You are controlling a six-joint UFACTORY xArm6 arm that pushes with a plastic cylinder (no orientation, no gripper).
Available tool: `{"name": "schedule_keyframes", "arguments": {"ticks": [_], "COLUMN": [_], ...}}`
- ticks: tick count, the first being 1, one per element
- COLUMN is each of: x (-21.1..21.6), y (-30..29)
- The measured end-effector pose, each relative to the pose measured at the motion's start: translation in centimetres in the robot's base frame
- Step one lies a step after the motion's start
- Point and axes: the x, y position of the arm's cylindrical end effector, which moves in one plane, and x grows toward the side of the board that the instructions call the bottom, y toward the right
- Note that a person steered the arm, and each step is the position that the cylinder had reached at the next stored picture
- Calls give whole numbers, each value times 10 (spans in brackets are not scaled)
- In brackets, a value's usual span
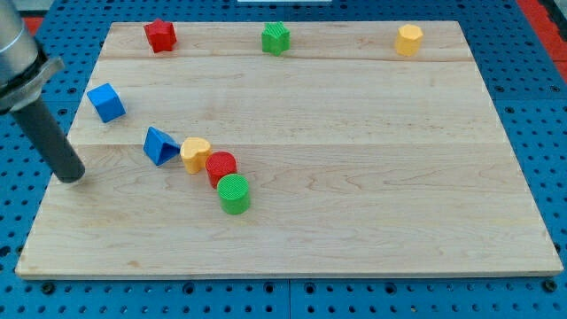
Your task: Place the green circle below the yellow hexagon
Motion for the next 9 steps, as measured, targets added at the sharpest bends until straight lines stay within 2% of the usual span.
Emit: {"name": "schedule_keyframes", "arguments": {"ticks": [1,2,3,4,6,7,8,9], "x": [14,23,38,22,-22,12,2,-29], "y": [81,195,247,303,378,383,397,413]}}
